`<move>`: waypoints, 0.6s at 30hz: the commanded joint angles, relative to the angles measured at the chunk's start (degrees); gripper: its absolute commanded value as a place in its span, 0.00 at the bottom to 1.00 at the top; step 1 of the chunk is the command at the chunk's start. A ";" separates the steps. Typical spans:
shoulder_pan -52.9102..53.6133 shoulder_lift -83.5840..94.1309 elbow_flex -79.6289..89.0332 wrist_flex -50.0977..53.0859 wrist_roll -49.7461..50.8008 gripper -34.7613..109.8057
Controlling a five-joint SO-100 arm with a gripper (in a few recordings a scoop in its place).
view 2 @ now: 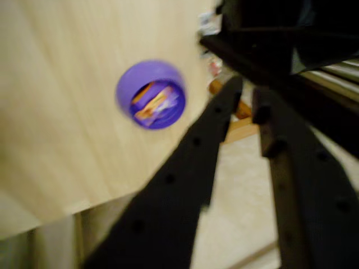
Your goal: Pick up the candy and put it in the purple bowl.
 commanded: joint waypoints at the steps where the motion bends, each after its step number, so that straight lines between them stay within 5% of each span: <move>1: -3.08 28.74 34.10 -12.04 2.29 0.24; 6: -9.67 27.60 43.07 -15.64 -0.35 0.24; 18: -17.31 30.23 73.30 -47.29 -11.60 0.23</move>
